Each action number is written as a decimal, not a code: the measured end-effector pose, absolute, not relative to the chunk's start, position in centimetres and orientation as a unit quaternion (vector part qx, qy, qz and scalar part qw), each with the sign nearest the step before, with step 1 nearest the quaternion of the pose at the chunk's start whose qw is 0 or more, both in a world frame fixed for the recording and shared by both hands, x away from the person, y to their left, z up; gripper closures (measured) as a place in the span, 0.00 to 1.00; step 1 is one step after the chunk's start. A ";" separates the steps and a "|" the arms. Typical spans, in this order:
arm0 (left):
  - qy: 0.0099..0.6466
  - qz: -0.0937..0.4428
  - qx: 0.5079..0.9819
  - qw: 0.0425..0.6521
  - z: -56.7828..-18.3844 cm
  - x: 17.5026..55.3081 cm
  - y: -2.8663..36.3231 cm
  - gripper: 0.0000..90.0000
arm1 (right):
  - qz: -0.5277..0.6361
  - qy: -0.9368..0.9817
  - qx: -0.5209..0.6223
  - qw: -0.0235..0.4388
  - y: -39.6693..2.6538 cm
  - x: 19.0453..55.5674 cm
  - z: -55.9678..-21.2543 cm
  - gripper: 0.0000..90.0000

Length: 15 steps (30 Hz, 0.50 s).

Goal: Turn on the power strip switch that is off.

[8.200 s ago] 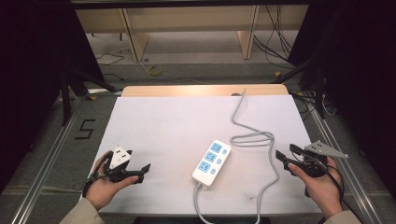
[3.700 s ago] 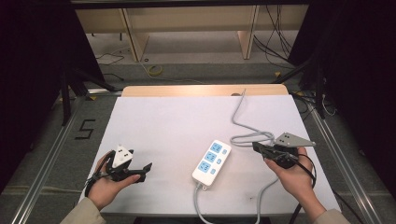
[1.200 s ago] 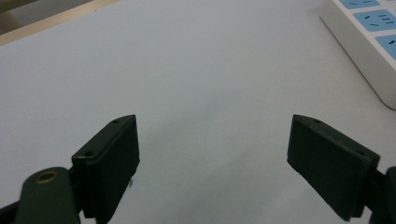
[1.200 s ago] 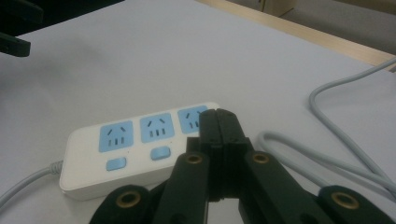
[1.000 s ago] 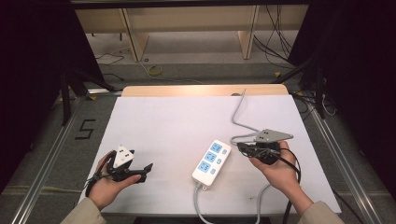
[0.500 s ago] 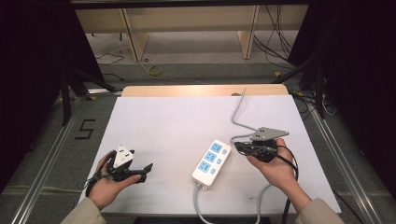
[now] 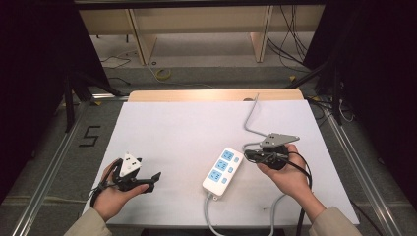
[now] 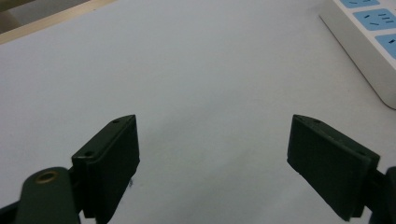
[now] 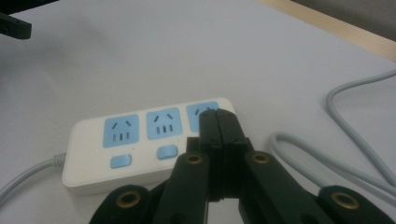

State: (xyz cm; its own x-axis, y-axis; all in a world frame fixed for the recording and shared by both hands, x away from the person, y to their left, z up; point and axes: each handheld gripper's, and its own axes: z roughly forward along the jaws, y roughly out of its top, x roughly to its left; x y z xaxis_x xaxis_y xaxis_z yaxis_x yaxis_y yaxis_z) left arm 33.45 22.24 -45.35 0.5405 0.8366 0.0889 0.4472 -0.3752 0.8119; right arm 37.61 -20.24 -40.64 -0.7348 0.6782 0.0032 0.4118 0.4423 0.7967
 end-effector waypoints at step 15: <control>0.407 0.253 0.789 0.383 -45.3 33.4 22.3 0.18 | 0.405 0.840 0.324 0.157 -19.7 38.0 -40.5 1.00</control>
State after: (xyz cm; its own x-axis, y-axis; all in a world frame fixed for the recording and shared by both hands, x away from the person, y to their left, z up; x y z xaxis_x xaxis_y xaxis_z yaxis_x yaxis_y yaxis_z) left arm 33.45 22.25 -45.33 0.5398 0.8372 0.0881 0.4487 -0.3747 0.8114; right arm 37.96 -19.75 -40.47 -0.7407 0.6718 -0.0003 0.4179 0.4612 0.7827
